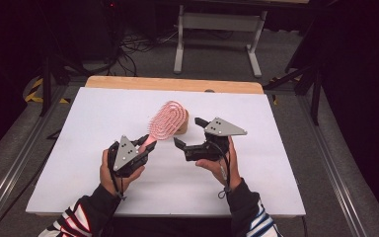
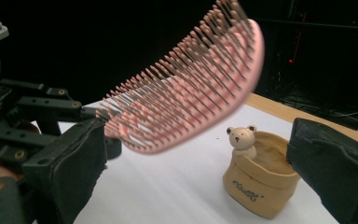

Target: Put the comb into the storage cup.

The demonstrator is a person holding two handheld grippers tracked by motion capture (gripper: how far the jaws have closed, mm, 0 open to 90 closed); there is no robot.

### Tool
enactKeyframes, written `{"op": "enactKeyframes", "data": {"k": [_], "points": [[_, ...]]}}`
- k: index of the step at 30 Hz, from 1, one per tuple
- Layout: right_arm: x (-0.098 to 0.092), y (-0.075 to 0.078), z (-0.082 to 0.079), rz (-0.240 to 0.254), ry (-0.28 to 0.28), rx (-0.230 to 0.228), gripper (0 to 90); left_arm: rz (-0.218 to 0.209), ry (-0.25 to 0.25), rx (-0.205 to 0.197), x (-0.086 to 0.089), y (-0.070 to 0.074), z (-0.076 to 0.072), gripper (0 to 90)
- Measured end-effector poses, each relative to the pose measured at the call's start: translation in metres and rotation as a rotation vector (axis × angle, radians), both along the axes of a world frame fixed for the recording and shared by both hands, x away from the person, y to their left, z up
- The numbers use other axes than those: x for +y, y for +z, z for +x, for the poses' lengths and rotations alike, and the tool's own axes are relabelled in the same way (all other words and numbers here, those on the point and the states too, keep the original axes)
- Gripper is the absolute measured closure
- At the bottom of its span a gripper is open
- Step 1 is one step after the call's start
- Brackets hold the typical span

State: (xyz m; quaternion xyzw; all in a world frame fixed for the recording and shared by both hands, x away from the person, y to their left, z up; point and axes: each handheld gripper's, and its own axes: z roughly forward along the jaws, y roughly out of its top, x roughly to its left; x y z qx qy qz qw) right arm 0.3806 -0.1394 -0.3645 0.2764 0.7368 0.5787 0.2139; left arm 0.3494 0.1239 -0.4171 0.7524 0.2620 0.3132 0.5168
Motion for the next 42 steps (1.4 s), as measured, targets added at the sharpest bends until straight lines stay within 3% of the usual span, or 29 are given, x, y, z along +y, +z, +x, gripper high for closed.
{"op": "enactKeyframes", "data": {"k": [13,19,20,23,25,26,27,28,32,37,42], "points": [[0.010,-0.011,0.004,0.049,0.016,0.060,8.3,0.020,-0.047,-0.010,-0.020,-0.009,-0.008,69.4],[0.011,-0.017,0.005,0.076,0.005,0.081,11.9,0.037,-0.044,-0.015,-0.023,-0.014,-0.011,69.4],[0.011,-0.020,0.006,0.080,0.005,0.094,16.7,0.050,-0.052,-0.010,-0.025,-0.016,-0.011,69.4],[0.012,-0.022,0.006,0.090,0.002,0.102,18.1,0.049,-0.051,-0.010,-0.026,-0.018,-0.011,69.4],[0.009,-0.023,0.005,0.124,-0.003,0.101,26.2,0.056,-0.053,-0.004,-0.026,-0.019,-0.011,69.4],[0.009,-0.023,0.005,0.124,-0.003,0.101,26.2,0.059,-0.053,-0.006,-0.026,-0.019,-0.010,69.4],[0.008,-0.023,0.005,0.130,0.000,0.104,29.9,0.053,-0.053,0.003,-0.026,-0.020,-0.010,69.4],[0.005,-0.023,0.005,0.138,0.004,0.103,39.5,0.063,-0.054,0.005,-0.027,-0.022,-0.010,69.4],[0.000,-0.022,0.005,0.178,0.040,0.109,49.3,0.081,-0.056,-0.002,-0.030,-0.023,-0.011,69.4],[-0.002,-0.022,0.001,0.217,0.077,0.109,57.5,0.097,-0.042,-0.003,-0.031,-0.026,-0.011,69.3],[0.001,-0.020,-0.007,0.210,0.104,0.084,61.1,0.112,-0.048,-0.008,-0.032,-0.028,-0.010,69.3]]}}
